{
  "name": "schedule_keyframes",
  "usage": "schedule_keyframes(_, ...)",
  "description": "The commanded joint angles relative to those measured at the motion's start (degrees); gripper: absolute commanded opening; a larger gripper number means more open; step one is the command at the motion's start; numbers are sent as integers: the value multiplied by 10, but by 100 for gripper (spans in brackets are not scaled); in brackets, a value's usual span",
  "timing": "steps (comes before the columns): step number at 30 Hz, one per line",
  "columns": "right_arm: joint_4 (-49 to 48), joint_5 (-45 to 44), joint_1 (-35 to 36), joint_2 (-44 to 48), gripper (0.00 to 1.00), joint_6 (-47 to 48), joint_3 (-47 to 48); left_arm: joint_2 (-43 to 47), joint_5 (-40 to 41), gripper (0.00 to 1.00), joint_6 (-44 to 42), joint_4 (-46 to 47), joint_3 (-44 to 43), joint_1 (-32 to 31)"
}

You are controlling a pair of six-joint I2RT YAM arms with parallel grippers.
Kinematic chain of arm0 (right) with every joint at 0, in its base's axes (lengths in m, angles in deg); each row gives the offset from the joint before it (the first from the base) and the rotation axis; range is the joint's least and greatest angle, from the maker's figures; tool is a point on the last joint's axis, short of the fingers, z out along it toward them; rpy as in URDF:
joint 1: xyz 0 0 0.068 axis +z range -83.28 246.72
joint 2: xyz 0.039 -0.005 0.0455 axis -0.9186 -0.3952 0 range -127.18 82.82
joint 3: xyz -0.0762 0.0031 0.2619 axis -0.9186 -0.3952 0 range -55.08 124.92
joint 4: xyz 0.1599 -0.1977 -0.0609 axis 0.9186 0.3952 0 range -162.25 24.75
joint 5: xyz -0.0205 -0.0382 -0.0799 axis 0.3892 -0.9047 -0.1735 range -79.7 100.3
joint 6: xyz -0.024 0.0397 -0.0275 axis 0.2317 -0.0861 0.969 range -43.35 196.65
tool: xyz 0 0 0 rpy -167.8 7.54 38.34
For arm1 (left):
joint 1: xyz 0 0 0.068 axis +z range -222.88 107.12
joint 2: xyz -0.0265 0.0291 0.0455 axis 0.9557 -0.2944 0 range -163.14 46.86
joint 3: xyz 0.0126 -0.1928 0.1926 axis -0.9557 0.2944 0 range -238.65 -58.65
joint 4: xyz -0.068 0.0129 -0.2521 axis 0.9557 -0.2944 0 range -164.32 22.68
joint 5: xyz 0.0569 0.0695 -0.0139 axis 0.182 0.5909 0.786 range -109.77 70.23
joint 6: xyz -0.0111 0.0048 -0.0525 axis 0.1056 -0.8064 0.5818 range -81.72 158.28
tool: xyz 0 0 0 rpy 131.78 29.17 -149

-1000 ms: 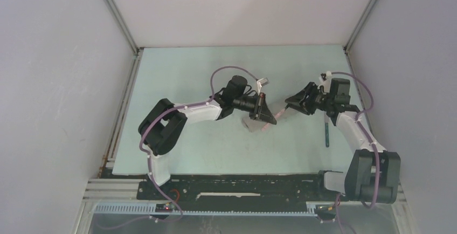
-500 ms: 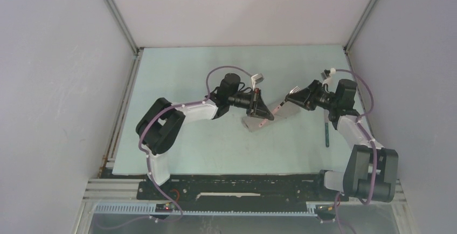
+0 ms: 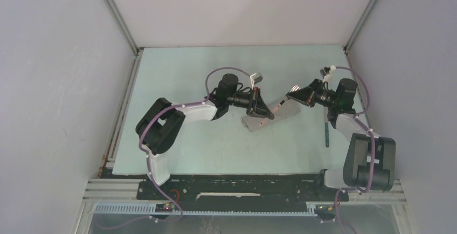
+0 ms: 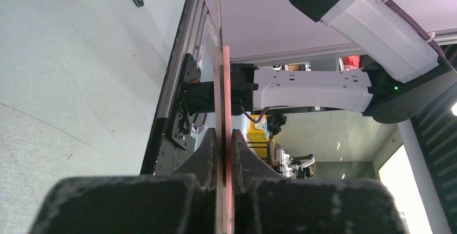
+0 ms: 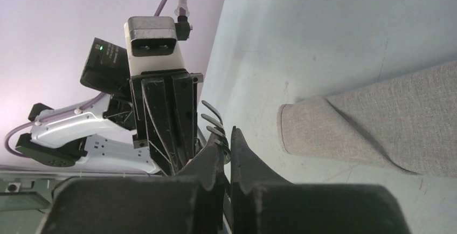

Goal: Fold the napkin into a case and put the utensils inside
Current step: Pass from the left arm to the right

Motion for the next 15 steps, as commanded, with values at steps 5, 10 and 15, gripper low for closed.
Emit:
schedule_keyframes(5, -111, -27, -30, -7, 0, -17, -20, 41, 37, 44, -25, -31, 11, 38)
schedule_keyframes(10, -186, -43, -83, -62, 0, -13, -19, 59, 154, 48, -171, -270, -3, 70)
schedule_keyframes(15, -168, -71, -112, -114, 0, 33, 8, 47, 248, 25, -201, -347, -8, 79)
